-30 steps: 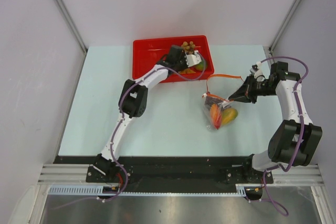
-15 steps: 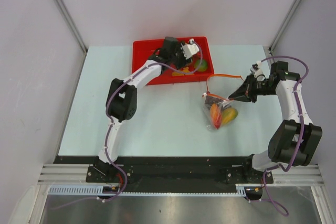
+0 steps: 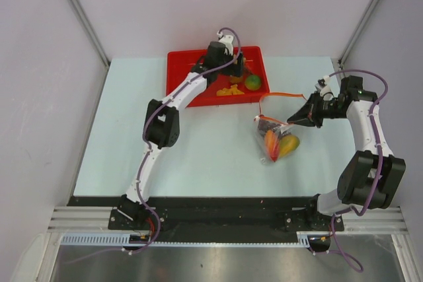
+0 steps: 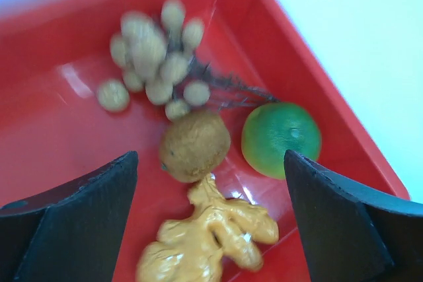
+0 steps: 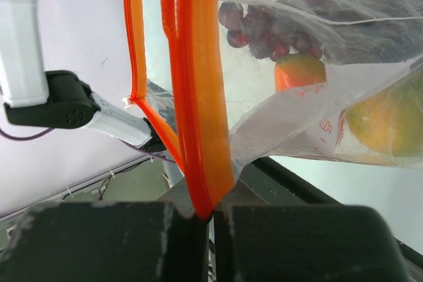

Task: Place the food in the zip-top bag and seal the zipper
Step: Pick up the fake fruit from the bin.

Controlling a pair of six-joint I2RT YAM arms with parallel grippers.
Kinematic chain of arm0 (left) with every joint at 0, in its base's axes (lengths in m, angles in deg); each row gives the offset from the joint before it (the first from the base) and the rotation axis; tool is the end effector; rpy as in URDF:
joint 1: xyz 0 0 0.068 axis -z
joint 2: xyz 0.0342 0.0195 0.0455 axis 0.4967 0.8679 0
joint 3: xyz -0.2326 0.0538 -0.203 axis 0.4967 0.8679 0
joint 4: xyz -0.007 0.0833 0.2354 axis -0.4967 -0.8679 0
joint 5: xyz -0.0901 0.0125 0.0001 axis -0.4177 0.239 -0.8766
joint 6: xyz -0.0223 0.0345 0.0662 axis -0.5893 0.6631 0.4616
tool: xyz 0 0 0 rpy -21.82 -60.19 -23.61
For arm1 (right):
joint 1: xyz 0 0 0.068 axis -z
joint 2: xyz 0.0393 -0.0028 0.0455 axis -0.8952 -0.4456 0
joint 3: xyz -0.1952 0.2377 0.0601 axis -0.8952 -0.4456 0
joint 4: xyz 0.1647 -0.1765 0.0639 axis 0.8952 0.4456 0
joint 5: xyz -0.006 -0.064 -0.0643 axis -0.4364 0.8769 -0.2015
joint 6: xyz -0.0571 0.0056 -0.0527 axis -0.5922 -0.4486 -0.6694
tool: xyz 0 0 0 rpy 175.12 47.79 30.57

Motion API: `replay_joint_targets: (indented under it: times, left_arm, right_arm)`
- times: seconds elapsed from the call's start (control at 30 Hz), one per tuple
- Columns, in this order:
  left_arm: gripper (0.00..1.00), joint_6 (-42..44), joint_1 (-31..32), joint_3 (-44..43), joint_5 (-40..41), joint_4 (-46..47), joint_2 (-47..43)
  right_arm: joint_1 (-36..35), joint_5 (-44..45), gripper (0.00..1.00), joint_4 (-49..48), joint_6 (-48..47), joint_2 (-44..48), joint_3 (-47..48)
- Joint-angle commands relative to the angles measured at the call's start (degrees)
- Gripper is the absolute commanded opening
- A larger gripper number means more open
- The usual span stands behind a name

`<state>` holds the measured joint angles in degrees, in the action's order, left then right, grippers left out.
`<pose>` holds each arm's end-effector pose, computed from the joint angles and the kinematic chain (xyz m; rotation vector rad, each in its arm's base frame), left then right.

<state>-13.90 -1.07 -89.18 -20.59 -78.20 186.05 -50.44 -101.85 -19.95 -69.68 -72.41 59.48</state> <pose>0.5560 -0.3100 0.2535 0.3636 1.9897 -0.5133 0.2680 -0.0064 0.3216 0.2697 2.4958 1.2855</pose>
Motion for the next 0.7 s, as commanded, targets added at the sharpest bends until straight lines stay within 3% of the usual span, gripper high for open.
replay_joint_targets:
  times: [0.0,0.67]
  left_arm:
    - [0.95,-14.8,-0.8,-2.7,2.5,0.6,3.6]
    - [0.86,-27.3,-1.5,-4.1,-2.4,3.8,11.0]
  right_arm:
    - [-0.4,-1.1,0.0,-1.8,1.1,-0.4,0.4]
    - [0.1,-0.5,0.0,-3.0,3.5,-1.5,1.0]
